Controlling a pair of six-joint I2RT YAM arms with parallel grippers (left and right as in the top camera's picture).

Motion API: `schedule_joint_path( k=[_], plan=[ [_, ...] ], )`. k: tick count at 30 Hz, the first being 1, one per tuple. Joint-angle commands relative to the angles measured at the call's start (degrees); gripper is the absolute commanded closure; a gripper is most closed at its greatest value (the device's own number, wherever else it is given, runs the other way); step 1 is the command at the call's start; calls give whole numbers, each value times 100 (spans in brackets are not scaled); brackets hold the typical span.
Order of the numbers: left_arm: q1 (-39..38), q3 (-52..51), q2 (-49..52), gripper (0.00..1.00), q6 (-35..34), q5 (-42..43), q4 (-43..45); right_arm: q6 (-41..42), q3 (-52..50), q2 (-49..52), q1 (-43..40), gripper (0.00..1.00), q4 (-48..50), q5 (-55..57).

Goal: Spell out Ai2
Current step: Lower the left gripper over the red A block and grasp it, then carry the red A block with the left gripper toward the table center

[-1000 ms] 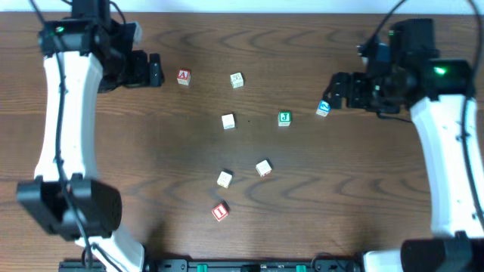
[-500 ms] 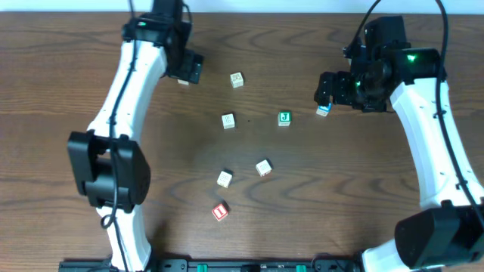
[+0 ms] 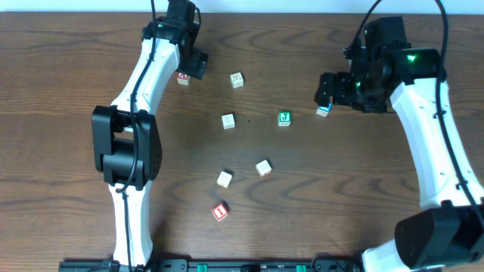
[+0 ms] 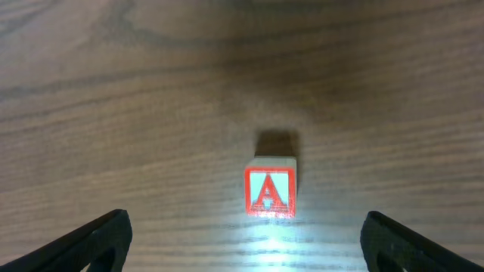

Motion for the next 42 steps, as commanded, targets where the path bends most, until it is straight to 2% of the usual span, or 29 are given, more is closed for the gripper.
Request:
schedule_joint_path(
  k=[1,8,21,23,24,27,29,32,33,35,38,42],
  plan=[
    [52,107,42,5,24,76,98,57,87,4,59,1,-33,59],
    [236,107,247,4,-363,817,229,59,87,4,59,1,-61,59],
    [227,101,627,5,-492,1137,157,57,87,4,59,1,-138,59],
    [227,101,723,0,-518,1137,155,57,87,4,59,1,-140,59],
    [227,101,769,6,-553,1134,144,57,87,4,59,1,-140,59],
    [225,98,861,9,-621,1137,138,57,87,4,59,1,-140,59],
    [225,101,890,17,-636,1134,155,57,87,4,59,1,-140,59],
    [225,101,892,46,-636,1110,212,57,87,4,59,1,-142,59],
    [225,101,890,61,-638,1093,234,57,87,4,59,1,-144,59],
    [225,101,890,75,-662,1086,254,57,87,4,59,1,-146,59],
    [225,101,890,82,-728,1071,236,55,85,4,59,1,-146,59],
    [214,103,859,83,-988,1073,85,57,85,4,59,1,-144,74]
  ],
)
